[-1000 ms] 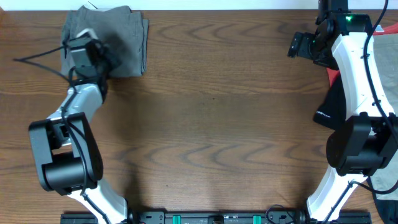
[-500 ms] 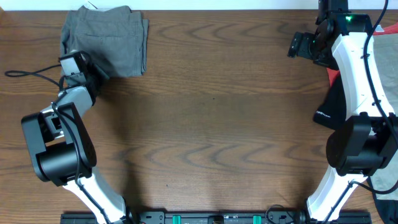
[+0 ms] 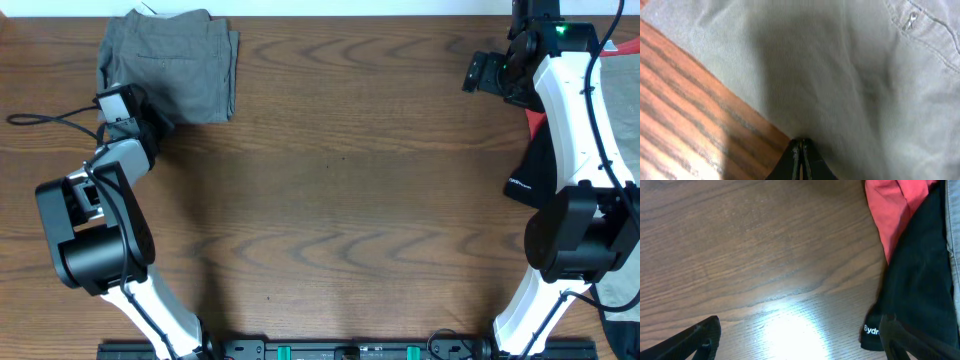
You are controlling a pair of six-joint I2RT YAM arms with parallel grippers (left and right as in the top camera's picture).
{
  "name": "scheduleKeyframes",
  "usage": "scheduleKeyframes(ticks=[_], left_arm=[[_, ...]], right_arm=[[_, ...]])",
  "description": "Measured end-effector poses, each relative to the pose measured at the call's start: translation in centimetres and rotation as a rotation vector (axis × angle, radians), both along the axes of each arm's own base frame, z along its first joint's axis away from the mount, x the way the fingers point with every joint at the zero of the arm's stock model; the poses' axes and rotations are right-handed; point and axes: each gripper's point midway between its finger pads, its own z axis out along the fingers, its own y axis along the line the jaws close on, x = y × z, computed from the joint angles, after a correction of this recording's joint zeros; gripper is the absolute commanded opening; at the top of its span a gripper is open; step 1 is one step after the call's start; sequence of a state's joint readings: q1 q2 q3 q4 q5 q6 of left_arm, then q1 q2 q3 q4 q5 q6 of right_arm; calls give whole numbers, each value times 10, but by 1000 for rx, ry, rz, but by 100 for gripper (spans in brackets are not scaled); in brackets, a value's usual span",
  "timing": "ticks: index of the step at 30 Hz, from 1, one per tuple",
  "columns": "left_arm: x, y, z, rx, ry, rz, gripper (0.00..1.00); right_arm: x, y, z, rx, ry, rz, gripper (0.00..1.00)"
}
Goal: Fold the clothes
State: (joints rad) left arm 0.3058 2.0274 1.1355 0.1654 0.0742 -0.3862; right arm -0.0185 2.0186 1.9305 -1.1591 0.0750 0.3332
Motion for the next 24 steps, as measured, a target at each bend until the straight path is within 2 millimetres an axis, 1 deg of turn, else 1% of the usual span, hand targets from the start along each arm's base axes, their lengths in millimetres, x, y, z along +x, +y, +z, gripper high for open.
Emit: scheduleKeyframes(ticks=[2, 4, 11, 16, 20, 21, 22, 23, 24], left_arm=[[2, 1, -6, 2, -2, 1, 6], [2, 1, -16, 0, 9, 2, 6], [10, 4, -14, 13, -27, 1, 6], [18, 6, -7, 27, -73, 1, 6], [19, 7, -5, 30, -83, 1, 6], [19, 7, -5, 30, -83, 1, 9], [19, 7, -5, 32, -82, 0, 14], [19, 7, -5, 37, -81, -5, 28], [19, 7, -5, 44, -79, -12, 38]], right_arm=[[0, 0, 0, 0, 0, 0, 99], [0, 0, 0, 0, 0, 0, 99], [0, 0, 0, 0, 0, 0, 99], [0, 0, 0, 0, 0, 0, 99], [0, 0, 0, 0, 0, 0, 99], [0, 0, 0, 0, 0, 0, 99], [0, 0, 0, 0, 0, 0, 99], [0, 0, 0, 0, 0, 0, 99], [0, 0, 0, 0, 0, 0, 99]])
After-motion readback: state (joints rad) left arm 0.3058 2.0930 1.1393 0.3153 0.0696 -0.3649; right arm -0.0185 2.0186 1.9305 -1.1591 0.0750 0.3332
